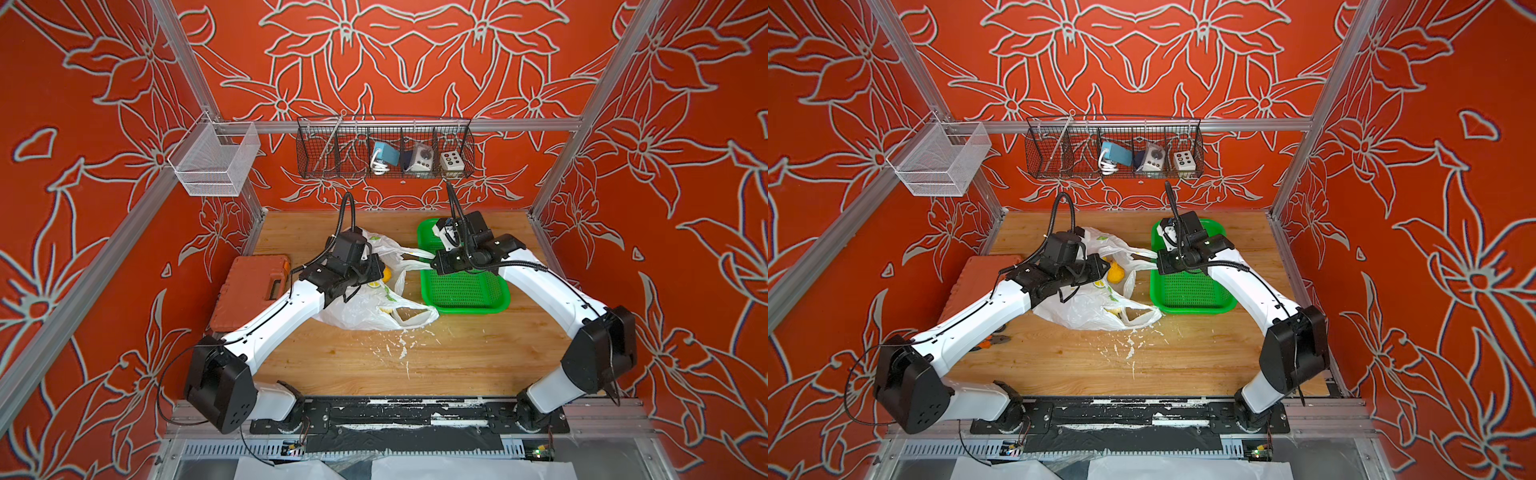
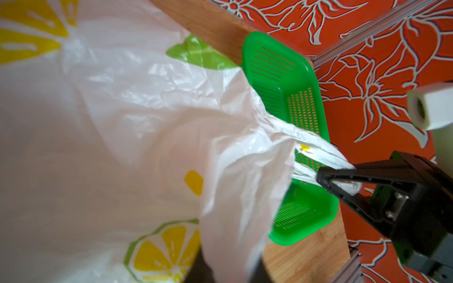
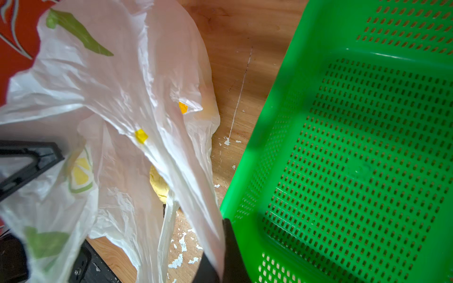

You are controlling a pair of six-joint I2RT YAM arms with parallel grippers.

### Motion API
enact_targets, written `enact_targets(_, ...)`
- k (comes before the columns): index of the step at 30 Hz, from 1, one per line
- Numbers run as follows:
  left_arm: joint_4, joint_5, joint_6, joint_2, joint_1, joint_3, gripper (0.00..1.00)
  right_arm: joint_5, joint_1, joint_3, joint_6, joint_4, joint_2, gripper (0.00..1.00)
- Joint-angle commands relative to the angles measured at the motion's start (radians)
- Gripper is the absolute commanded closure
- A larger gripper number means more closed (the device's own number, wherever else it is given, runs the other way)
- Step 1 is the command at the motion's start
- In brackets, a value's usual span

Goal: Place the pears into plastic bags & tie knots
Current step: Place the plastic bag at the center of the board.

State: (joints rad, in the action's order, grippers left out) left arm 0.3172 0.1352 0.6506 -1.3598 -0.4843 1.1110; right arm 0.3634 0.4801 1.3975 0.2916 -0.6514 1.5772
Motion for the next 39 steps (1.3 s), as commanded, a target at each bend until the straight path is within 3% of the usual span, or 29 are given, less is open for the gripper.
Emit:
enact_targets(1,0.04,0.007,0.018,0.093,-0.002,0.037,0.43,0.05,-0.003,0.038,0.025,0.021,0.007,1.0)
enact_targets(3,0.059,0.015,0.073,0.152,-0.005,0.017,0.34,0.052,-0.003,0.038,0.04,0.022,0.011,1.0)
enact_targets(6,0.097,-0.001,0.171,0.241,-0.049,-0.021,0.3,0.054,-0.002,0.039,0.062,0.025,0.014,1.0)
enact_targets(13,0.138,-0.114,0.392,0.274,-0.286,-0.092,0.25,0.034,-0.002,0.046,0.073,0.02,0.024,1.0)
enact_targets(25,-0.012,-0.049,0.577,0.189,-0.328,-0.169,0.17,0.027,-0.002,0.113,0.069,0.013,0.082,1.0)
enact_targets(34,-0.097,-0.138,0.625,0.082,-0.379,-0.145,0.16,0.035,-0.002,0.124,0.073,0.018,0.092,1.0)
enact_targets(39,-0.043,-0.207,0.621,-0.012,-0.385,-0.09,0.17,0.007,-0.004,0.117,0.067,0.008,0.084,1.0)
